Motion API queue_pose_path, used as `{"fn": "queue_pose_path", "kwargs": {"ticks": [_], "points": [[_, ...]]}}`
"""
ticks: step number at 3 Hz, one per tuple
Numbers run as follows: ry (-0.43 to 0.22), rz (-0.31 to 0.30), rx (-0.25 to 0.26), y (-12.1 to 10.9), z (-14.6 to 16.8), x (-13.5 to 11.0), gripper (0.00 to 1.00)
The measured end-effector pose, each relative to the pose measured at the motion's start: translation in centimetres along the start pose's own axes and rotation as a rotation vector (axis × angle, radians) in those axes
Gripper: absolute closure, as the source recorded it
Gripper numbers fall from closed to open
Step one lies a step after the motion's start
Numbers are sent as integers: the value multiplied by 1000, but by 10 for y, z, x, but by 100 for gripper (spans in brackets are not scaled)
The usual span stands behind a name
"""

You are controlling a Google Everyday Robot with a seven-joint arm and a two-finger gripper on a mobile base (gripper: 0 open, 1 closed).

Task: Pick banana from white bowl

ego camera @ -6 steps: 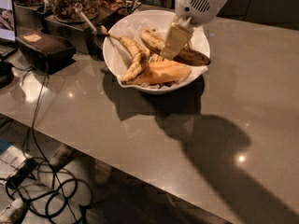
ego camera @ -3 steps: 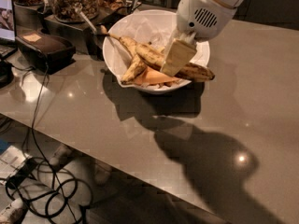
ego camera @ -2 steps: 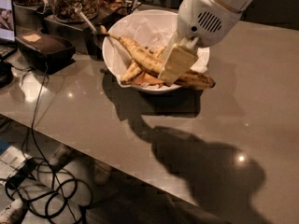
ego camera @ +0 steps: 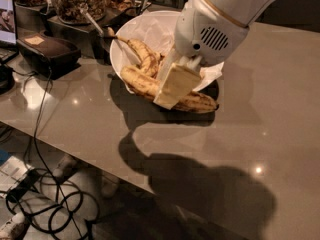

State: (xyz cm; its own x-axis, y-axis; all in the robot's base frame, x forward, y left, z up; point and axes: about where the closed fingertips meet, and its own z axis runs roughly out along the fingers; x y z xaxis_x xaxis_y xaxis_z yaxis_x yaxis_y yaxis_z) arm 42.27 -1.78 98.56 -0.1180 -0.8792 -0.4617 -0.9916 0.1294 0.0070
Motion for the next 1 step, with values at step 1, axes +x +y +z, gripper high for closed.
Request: {"fn": "queue_pose_path", "kwargs": {"ticks": [1], "points": [[0, 0, 0, 0, 0, 0, 100]]}}
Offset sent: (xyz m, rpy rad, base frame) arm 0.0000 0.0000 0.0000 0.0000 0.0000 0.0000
